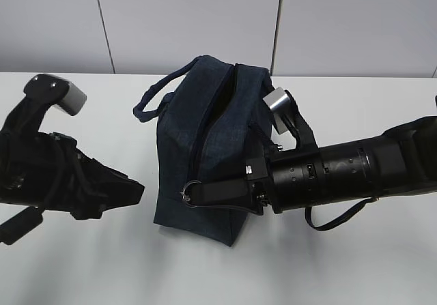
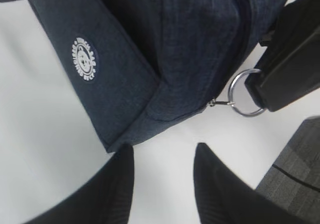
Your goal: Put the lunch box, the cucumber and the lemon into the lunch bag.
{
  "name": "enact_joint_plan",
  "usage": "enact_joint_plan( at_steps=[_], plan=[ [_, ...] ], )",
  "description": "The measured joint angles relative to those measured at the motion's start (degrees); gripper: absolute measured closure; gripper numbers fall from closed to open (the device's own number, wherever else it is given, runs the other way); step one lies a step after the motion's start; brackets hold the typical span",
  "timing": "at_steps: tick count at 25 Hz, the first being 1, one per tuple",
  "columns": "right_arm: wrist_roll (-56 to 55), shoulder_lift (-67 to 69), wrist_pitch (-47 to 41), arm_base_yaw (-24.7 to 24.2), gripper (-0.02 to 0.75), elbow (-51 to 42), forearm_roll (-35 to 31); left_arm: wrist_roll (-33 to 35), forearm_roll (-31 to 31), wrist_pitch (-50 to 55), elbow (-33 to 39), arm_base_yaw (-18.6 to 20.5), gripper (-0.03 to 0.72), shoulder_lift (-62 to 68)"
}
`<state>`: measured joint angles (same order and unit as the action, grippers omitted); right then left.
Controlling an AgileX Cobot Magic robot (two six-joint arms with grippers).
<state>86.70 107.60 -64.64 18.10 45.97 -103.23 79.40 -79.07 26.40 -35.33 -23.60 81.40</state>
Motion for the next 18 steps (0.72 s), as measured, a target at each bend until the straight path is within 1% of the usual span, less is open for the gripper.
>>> enact_joint_plan(
  at_steps=[4,10,15,18],
  plan=[
    [-1.2,0.0,0.0,0.0,0.738,0.0,0.0,5.6,-6.0,1.1,0.0,0.0,0.406,2.6],
    [-2.0,0.0,0.0,0.0,0.738,0.0,0.0,13.0,-12.4,1.8,0.0,0.0,0.398,5.1],
    [-2.0,0.0,0.0,0.0,0.738,0.0,0.0,20.8,-18.2,1.9,0.0,0.0,0.398,7.3],
    [-2.0,0.0,0.0,0.0,0.738,0.0,0.0,26.9,-20.9,2.5,0.0,0.0,0.398,7.9]
  ],
)
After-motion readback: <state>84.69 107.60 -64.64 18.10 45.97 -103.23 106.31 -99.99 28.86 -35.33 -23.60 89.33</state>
